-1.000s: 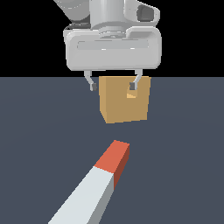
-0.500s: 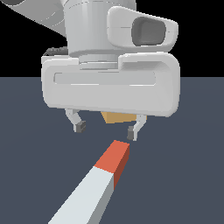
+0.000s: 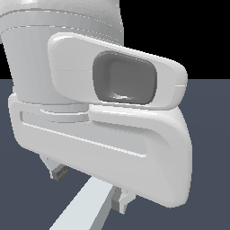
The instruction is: Insert the peg into the horizontal hole in a box.
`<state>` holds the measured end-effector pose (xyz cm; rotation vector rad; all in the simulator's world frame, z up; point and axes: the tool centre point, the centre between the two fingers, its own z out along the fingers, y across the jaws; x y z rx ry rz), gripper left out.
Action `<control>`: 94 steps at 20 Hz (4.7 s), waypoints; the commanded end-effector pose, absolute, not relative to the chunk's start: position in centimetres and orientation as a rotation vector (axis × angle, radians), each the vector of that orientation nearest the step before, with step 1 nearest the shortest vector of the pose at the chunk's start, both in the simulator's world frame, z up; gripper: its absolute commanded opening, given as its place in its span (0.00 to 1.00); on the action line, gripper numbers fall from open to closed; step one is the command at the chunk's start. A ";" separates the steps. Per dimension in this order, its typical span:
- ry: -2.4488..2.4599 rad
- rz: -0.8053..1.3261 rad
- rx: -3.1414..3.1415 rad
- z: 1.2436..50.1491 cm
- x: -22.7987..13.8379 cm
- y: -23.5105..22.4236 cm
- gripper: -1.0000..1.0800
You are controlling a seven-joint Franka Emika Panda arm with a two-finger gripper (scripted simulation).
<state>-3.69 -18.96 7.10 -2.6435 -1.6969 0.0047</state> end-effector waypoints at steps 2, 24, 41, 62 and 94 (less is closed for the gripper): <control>-1.699 0.003 -2.643 7.0 -3.6 -18.9 0.96; -1.692 0.000 -2.647 2.0 -3.7 -19.0 0.00; -1.836 0.002 -2.551 3.9 -0.2 -16.5 0.00; -2.408 0.001 -2.019 12.0 11.4 -1.2 0.00; -2.486 -0.001 -1.922 13.2 10.7 7.7 0.00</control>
